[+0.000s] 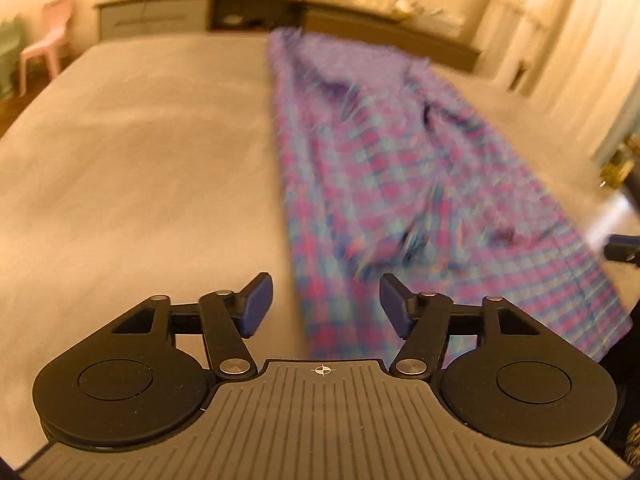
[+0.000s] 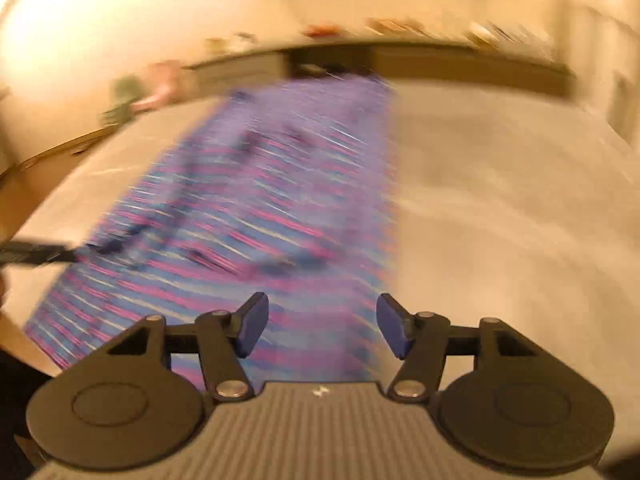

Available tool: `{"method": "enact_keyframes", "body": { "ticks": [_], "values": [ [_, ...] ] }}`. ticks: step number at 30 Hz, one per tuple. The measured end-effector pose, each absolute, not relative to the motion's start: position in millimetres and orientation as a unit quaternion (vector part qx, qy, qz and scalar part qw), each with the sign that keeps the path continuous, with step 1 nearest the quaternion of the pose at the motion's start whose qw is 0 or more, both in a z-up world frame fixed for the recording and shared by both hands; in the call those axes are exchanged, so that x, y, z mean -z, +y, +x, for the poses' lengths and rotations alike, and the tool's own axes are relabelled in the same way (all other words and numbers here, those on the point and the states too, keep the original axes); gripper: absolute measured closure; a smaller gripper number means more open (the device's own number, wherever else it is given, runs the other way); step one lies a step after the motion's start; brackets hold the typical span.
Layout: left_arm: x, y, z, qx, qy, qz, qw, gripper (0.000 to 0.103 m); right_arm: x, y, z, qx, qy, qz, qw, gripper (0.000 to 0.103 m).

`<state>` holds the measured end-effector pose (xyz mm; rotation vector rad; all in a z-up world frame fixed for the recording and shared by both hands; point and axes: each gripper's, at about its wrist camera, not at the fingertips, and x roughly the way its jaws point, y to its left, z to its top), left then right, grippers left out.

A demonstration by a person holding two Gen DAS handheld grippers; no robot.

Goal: Fold clothes

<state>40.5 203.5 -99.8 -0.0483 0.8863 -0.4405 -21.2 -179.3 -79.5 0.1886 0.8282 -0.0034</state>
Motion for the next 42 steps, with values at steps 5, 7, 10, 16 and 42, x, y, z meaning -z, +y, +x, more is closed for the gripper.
{"method": "enact_keyframes", "body": {
  "ticks": [5,7,10,16,42],
  "values": [
    [102,207,6,0.236,0.434,-0.066,0.867,0.041,98,-175,-48,-0.011,0.434,0.086,0.897,0.041],
    [103,207,-4,0.244,0.435,-0.083,0.863,0.043,103,-160,-51,-0.017,0.436,0.046,0.898,0.039],
    [102,201,-14,0.233,0.426,-0.068,0.872,0.085,101,-146,-56,-0.04,0.434,0.023,0.9,0.097],
    [80,202,-7,0.266,0.421,-0.111,0.86,0.103,68,-157,-55,-0.094,0.405,0.073,0.907,0.099],
    [73,152,203,0.301,0.385,-0.188,0.852,0.067,65,-207,157,-0.179,0.369,0.122,0.904,0.071]
  ]
}}
